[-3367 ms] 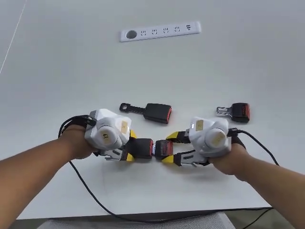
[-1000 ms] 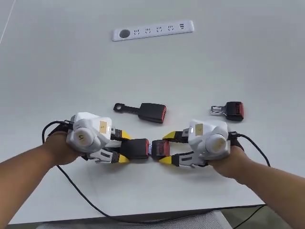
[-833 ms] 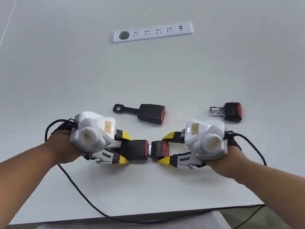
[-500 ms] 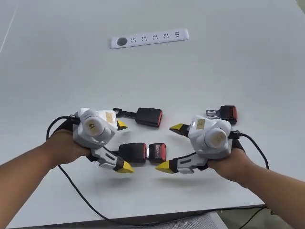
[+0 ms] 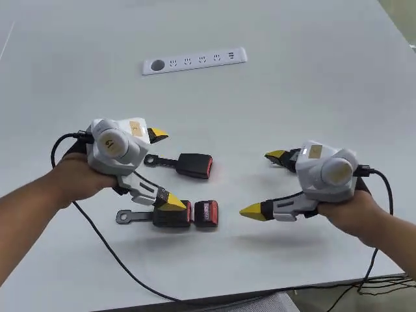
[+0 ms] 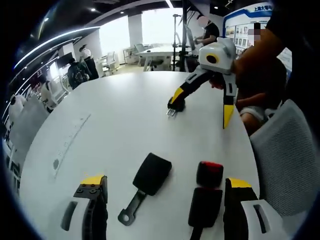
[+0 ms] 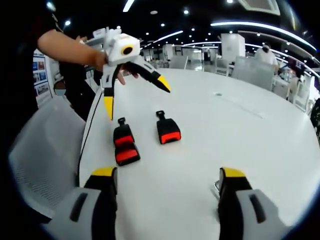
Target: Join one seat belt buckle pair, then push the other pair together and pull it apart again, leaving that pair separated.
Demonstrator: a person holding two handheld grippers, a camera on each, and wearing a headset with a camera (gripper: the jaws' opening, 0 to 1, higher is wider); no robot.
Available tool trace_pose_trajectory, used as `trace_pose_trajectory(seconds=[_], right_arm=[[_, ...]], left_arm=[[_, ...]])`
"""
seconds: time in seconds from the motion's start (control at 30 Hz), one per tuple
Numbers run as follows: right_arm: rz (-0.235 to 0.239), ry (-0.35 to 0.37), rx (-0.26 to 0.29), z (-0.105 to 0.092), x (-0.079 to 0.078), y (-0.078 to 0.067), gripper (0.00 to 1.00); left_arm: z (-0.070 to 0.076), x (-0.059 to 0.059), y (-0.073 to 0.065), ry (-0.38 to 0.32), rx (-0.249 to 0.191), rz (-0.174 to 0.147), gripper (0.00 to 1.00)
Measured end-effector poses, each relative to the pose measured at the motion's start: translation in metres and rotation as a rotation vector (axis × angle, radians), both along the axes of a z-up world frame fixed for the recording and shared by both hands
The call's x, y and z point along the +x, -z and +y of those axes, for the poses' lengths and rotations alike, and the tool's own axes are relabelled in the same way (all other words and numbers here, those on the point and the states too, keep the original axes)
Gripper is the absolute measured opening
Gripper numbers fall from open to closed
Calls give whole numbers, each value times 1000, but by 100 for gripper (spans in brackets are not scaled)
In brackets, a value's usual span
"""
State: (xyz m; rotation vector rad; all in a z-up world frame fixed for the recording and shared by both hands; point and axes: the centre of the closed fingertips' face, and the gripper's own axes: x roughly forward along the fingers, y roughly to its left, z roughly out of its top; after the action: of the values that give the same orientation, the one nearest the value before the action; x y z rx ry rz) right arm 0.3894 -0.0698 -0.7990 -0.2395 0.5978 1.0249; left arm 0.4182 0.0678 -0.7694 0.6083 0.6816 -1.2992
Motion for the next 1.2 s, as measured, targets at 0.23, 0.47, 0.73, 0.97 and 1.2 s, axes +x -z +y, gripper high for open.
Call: trace_pose_trajectory(seconds=[0.23, 0.47, 0.73, 0.97, 1.2], right_arm=[[-11, 17, -36, -38, 22, 1, 84], [12, -12, -96, -62, 32, 13, 83], [60, -37, -124, -78, 36, 30, 80], [95, -96, -145, -83, 33, 42, 70], [82, -132, -158, -88, 36, 43, 58]], left_arm=[[-10, 13, 9, 91, 36, 2, 96], [-20, 27, 25, 158, 72, 17, 89], [-21, 27, 56, 237, 128, 61, 79], [-10, 23, 82, 300, 189, 85, 62], [-11, 28, 82, 304, 180, 62, 55]])
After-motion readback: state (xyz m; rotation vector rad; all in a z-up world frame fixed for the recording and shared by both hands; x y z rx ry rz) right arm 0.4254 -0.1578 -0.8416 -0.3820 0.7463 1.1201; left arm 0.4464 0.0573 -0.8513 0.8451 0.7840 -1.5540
